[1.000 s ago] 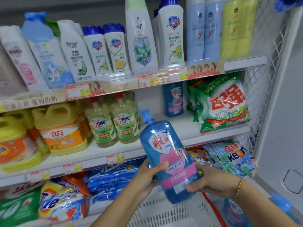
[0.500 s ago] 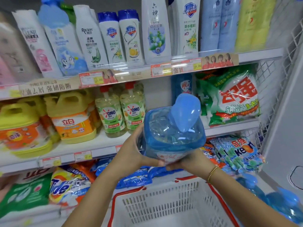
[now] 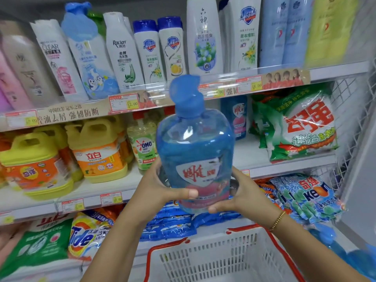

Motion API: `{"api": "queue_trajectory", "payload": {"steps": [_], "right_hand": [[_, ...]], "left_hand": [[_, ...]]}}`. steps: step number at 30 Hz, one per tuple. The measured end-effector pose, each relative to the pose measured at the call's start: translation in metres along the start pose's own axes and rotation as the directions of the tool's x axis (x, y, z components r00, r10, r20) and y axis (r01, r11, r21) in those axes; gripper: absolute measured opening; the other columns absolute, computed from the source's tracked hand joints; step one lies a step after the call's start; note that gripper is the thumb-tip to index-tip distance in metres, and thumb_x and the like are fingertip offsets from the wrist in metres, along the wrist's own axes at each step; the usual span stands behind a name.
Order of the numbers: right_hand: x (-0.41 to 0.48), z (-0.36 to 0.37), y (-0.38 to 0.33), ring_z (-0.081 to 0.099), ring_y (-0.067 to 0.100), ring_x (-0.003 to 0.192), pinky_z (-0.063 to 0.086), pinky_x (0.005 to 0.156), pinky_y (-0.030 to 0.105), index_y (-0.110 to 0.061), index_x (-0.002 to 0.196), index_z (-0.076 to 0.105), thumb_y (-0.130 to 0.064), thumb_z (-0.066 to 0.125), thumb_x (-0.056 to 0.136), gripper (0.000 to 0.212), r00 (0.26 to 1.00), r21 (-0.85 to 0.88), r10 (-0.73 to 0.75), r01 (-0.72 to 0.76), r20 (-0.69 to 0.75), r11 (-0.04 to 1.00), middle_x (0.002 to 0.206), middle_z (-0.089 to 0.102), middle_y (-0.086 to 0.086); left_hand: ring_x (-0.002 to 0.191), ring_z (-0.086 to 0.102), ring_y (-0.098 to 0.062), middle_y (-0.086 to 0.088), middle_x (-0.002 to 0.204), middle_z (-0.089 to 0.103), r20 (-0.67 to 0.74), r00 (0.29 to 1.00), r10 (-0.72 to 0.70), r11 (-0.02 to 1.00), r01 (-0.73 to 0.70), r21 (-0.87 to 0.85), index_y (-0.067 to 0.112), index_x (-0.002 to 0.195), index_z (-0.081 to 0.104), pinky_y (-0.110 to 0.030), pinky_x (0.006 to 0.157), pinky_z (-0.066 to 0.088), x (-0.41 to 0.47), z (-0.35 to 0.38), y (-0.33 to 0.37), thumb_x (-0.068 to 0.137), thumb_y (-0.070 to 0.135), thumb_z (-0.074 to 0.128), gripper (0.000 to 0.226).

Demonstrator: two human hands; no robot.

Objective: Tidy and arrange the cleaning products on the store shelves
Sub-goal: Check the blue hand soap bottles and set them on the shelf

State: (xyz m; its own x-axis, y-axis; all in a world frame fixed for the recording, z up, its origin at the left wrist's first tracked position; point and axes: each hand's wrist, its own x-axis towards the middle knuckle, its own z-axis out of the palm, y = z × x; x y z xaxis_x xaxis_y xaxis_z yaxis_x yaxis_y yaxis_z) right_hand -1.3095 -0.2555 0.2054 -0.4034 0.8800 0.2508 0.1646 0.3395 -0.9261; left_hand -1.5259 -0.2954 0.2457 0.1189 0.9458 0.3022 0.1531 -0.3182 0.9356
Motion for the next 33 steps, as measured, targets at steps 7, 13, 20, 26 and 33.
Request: {"api": "queue_trajectory", "payload": {"steps": [7,13,20,26,33], "right_hand": [[-0.002,0.003,-0.022,0.062,0.009,0.106,0.055,0.082,0.023,-0.038,0.129,0.051,-0.023,0.089,0.049,0.090,0.980,0.092,-0.156,0.167,-0.124,0.982,0.125,0.061,-0.015],[-0.002,0.023,-0.019,0.053,0.008,0.123,0.051,0.095,0.031,-0.036,0.135,0.042,-0.044,0.080,0.068,0.078,0.898,-0.095,-0.315,0.300,-0.309,0.949,0.135,0.052,-0.010],[0.009,0.044,-0.008,0.011,-0.009,0.138,0.019,0.100,-0.004,-0.012,0.147,0.012,-0.054,0.076,0.062,0.115,0.723,-0.500,-0.565,0.345,-0.397,0.794,0.146,0.020,0.007],[0.014,0.036,-0.016,0.021,-0.013,0.130,0.024,0.096,-0.005,-0.003,0.143,0.021,-0.052,0.077,0.057,0.114,0.701,-0.530,-0.605,0.372,-0.377,0.762,0.134,0.031,0.006],[0.005,0.042,-0.025,0.033,0.001,0.131,0.030,0.103,0.008,-0.016,0.144,0.024,-0.041,0.083,0.052,0.112,0.764,-0.349,-0.573,0.472,-0.296,0.809,0.137,0.034,-0.009]], "left_hand": [[0.100,0.068,-0.025,-0.008,0.106,0.073,-0.101,0.994,0.051,0.967,-0.075,-0.245,0.008,0.114,0.059,-0.030,0.075,0.056,0.006,-0.004,0.007,0.033,0.038,0.097,0.094],[0.101,0.068,-0.019,-0.004,0.109,0.071,-0.262,0.962,0.075,0.897,-0.180,-0.404,0.017,0.116,0.058,-0.027,0.075,0.056,0.017,0.004,0.007,0.042,0.017,0.090,0.081],[0.097,0.070,-0.017,-0.001,0.106,0.072,-0.278,0.960,-0.020,0.842,-0.134,-0.523,0.016,0.120,0.057,-0.037,0.081,0.059,0.019,0.022,0.007,0.063,0.009,0.072,0.060],[0.107,0.066,-0.018,-0.001,0.119,0.068,-0.220,0.975,-0.014,0.843,-0.107,-0.527,0.018,0.130,0.053,-0.031,0.077,0.057,0.018,0.011,0.012,0.037,0.039,0.096,0.105],[0.121,0.058,-0.024,-0.006,0.132,0.060,-0.115,0.990,0.084,0.731,-0.140,-0.668,0.011,0.143,0.040,-0.040,0.090,0.053,0.013,-0.007,0.016,0.045,0.042,0.093,0.116]]}}
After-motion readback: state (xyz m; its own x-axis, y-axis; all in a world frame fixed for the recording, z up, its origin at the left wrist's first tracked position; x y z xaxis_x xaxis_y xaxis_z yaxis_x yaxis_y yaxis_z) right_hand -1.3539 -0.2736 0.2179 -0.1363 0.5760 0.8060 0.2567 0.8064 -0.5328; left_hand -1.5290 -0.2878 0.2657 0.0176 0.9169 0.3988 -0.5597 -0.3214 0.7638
